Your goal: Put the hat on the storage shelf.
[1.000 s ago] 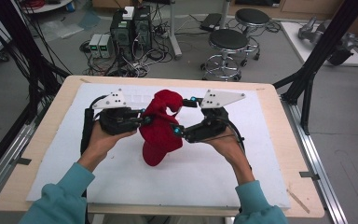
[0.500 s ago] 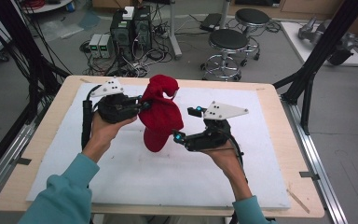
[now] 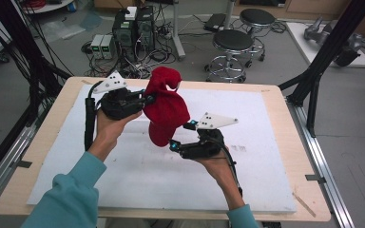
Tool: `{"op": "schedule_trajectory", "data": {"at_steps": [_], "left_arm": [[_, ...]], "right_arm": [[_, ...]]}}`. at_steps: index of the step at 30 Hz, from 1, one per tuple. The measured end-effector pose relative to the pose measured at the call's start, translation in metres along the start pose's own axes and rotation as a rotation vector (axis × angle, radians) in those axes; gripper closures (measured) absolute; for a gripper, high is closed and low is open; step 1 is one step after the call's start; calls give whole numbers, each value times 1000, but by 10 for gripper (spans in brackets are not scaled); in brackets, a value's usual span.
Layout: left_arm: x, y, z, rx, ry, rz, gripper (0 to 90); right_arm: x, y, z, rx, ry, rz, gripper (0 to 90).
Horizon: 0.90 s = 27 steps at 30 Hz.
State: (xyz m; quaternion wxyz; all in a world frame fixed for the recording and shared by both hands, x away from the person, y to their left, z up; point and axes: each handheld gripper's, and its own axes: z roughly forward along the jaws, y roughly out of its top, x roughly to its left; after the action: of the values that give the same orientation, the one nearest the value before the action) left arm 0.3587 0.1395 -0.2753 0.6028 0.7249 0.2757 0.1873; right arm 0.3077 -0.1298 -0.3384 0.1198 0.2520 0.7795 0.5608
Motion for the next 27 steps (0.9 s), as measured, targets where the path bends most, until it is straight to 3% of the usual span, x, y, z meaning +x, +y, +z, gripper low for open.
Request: {"op": "schedule_trajectory", "data": {"at_steps": [3, 10, 14, 19, 27], "left_arm": [[-1, 1, 2, -12, 1, -13, 839], [-4, 1, 3, -25, -11, -14, 839], [-5, 2, 3, -34, -21, -5, 838], [-6, 2, 3, -34, -20, -4, 838], [-4, 0, 3, -30, -40, -2, 827]], "right_arm": [[2, 0, 7, 13, -15, -4, 287], [3, -1, 10, 15, -42, -4, 553], [2, -1, 11, 27, -47, 51, 638], [4, -1, 12, 29, -34, 56, 798], [4, -1, 14, 34, -8, 69, 850]]}}
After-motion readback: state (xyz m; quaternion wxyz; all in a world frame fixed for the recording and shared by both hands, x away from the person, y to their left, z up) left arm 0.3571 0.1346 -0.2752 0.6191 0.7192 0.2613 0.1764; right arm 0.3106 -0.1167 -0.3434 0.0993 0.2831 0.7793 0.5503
